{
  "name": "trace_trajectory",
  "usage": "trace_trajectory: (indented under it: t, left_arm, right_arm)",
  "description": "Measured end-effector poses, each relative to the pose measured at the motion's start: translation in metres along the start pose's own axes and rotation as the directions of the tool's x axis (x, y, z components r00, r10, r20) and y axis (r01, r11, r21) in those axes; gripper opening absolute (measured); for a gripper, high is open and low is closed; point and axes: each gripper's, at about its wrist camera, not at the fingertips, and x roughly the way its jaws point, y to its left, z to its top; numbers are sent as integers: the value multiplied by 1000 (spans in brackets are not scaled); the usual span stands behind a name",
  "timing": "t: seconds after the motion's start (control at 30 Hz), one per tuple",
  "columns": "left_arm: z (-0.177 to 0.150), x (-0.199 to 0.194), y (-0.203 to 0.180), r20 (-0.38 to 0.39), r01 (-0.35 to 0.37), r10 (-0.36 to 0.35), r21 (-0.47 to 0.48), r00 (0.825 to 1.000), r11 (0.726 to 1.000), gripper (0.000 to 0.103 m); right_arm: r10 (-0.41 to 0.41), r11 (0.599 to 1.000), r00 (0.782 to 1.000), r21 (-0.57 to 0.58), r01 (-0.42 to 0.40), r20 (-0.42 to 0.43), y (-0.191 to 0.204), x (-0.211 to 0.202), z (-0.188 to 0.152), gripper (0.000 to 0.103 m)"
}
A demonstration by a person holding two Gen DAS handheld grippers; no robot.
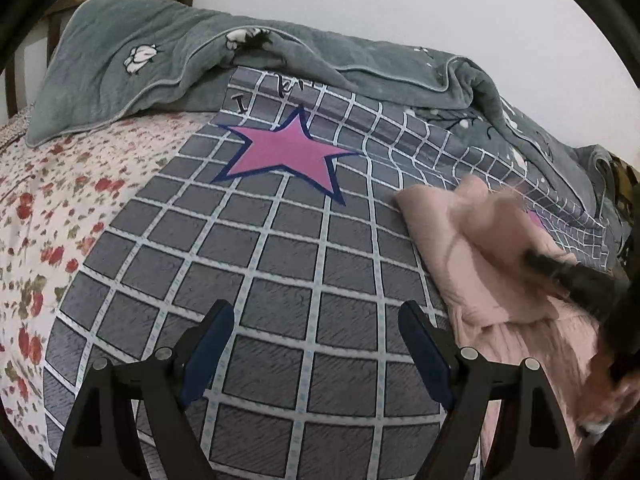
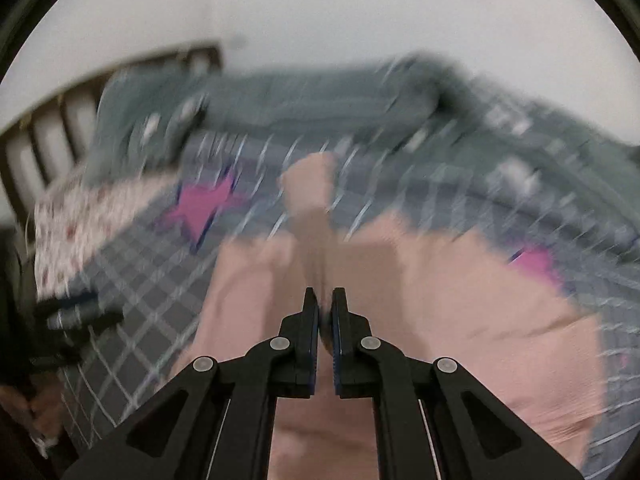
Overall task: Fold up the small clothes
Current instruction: 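Fold the held sleeve over the sweater body with the right gripper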
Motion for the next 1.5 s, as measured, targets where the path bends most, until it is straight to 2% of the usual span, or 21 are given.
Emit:
trace_trajectory:
  t: [0.1,0.2,0.23,0.3,0.43,0.5,0.53,0.63,0.67,0.73,0.8,0.87,0.9,1.13,1.17,1.2,1.23,1.27,1.37,1.43,1.5]
  left_arm:
    - [-1,0,-8,1,37,-37,16,999,999,83]
    - [1,2,-27,4,82,-82,44,997,996,83]
    - [2,2,-33,4,100,-101,49,995,994,83]
    - [5,6,-48,-4,144,-144,52,990,988,83]
    - [11,18,-80,-23,200,-199,67,980,978,81]
    - [11,23,-92,-24,207,-206,84,978,975,70]
    - [10,25,-98,-29,209,-207,95,978,973,58]
    - [8,33,-110,-47,201,-197,108,979,974,46]
    - [7,37,-112,-57,201,-196,106,979,974,38]
    - [6,42,-115,-69,189,-183,103,981,977,31]
    - [5,45,-116,-69,171,-165,94,984,981,25]
    - [7,46,-114,-72,176,-170,75,983,982,14]
    - [8,46,-113,-73,187,-182,68,981,980,11]
    - [1,32,-115,-36,186,-183,89,982,979,10]
    - [1,33,-115,-39,184,-181,89,983,979,10]
    - [1,34,-115,-42,183,-180,89,983,979,10]
    - [1,34,-116,-44,185,-181,87,982,979,10]
    - [2,35,-117,-44,184,-181,85,983,979,10]
    - [4,38,-124,-55,193,-188,97,981,976,10]
    - [4,42,-128,-61,175,-169,117,984,978,10]
    - [4,43,-128,-68,169,-162,119,985,978,10]
  right_arm:
    - [36,999,998,-28,-37,-57,6,9,-19,25]
    - [40,999,999,-20,-40,-9,-12,-19,-29,46]
    - [34,999,999,-17,-34,9,-18,-28,-33,47]
    - [16,1000,999,-5,-16,40,-36,-50,-37,47]
    - [-111,992,991,59,107,70,-93,-82,-50,47]
    - [-181,979,982,101,174,58,-124,-91,-57,47]
    - [-213,970,976,130,205,50,-143,-96,-62,47]
    - [-272,947,962,186,263,24,-184,-109,-79,47]
    - [-282,944,959,183,274,17,-192,-111,-84,47]
    - [-312,938,950,159,309,-5,-205,-109,-97,47]
    - [-311,936,950,164,312,-31,-214,-106,-106,47]
    - [-287,939,956,183,292,-53,-220,-100,-113,47]
    - [-278,940,959,189,284,-56,-221,-98,-115,47]
    - [-264,951,963,153,268,-49,-214,-76,-101,47]
    - [-269,946,961,165,277,-69,-217,-69,-97,43]
    - [-271,941,960,190,280,-74,-221,-66,-96,27]
    - [-242,942,968,224,251,-64,-226,-66,-95,21]
    - [-226,941,973,248,232,-50,-228,-69,-96,19]
    - [-238,926,971,304,225,4,-234,-82,-103,19]
    - [-229,916,970,318,243,-81,-240,-68,-112,21]
    - [-211,915,974,335,226,-79,-243,-69,-113,23]
